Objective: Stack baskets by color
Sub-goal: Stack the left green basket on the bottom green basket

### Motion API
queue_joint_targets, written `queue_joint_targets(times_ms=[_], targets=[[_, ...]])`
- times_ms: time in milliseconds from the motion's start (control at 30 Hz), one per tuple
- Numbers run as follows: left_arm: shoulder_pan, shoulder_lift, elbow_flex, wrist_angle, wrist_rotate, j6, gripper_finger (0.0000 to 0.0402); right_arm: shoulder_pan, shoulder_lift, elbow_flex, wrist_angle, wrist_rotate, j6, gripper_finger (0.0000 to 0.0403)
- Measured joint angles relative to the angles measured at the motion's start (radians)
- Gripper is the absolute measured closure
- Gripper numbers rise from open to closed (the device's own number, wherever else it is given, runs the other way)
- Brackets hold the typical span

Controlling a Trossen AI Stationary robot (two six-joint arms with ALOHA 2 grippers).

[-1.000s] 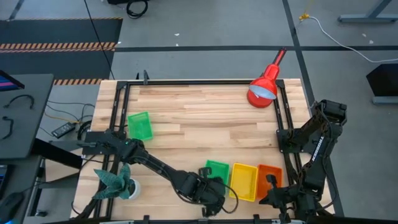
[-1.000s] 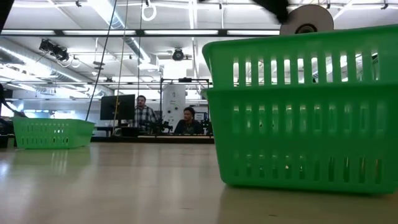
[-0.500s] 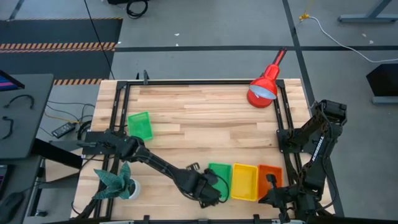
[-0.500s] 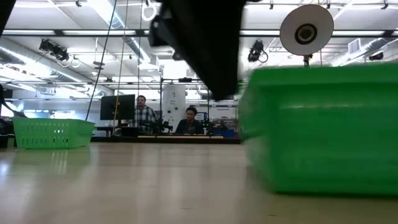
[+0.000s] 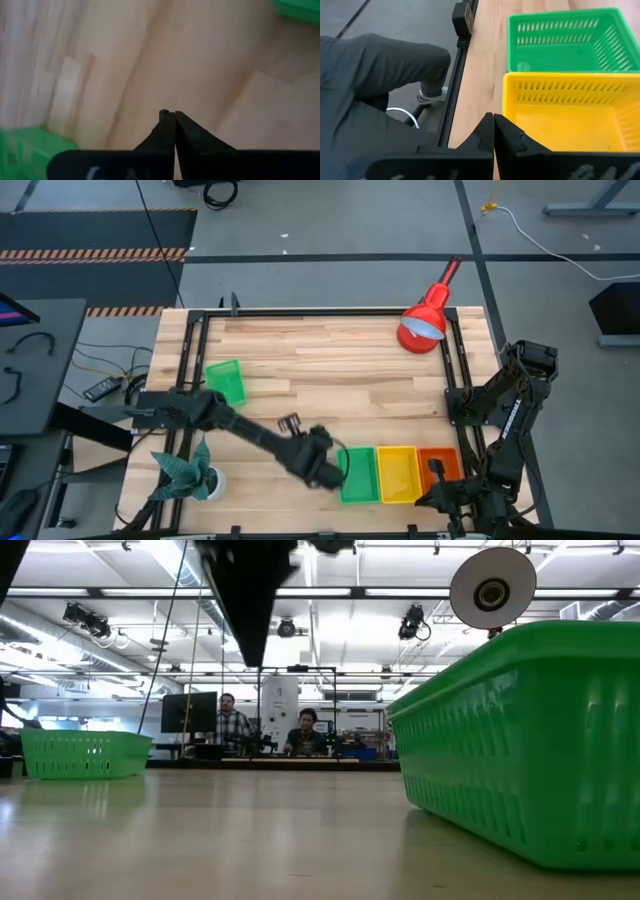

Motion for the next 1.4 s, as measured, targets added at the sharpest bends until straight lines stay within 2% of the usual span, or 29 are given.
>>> queue_joint_targets(times_ms=[67,133,300,500,700,867,1033,1200,1400], targets=[[0.045,-0.051,-0.075,0.031,0.0,0.059,0.0391,0.0,0.0,0.0,0.001,0.005,-0.006,0.04],[0.097,-0.107,-0.163,-0.011,-0.017,0.058,0.0378,0.0,0.0,0.0,0.009,0.008,-0.016,0.04],[0.255,-0.299,-0.507,0.017,0.0,0.056,0.0331,0.002,0.0,0.0,0.017,0.025,-0.035,0.04],[0.411,-0.525,-0.868,0.084,0.134,0.057,0.026,0.002,0.0,0.0,0.016,0.033,-0.051,0.04],[0.455,-0.644,-1.099,0.25,0.249,0.139,0.0207,0.001,0.0,0.0,0.015,0.063,-0.055,0.04],[0.415,-0.646,-1.2,0.312,0.261,0.21,0.0201,0.0,0.0,0.0,0.017,0.066,-0.055,0.04],[0.366,-0.645,-1.229,0.338,0.263,0.211,0.023,0.0,0.0,0.0,0.023,0.066,-0.055,0.04],[0.334,-0.645,-1.172,0.272,0.262,0.187,0.0256,-0.001,0.0,0.0,0.022,0.066,-0.059,0.04],[0.306,-0.645,-1.088,0.196,0.241,0.247,0.0255,-0.001,0.0,0.0,0.023,0.066,-0.058,0.04]])
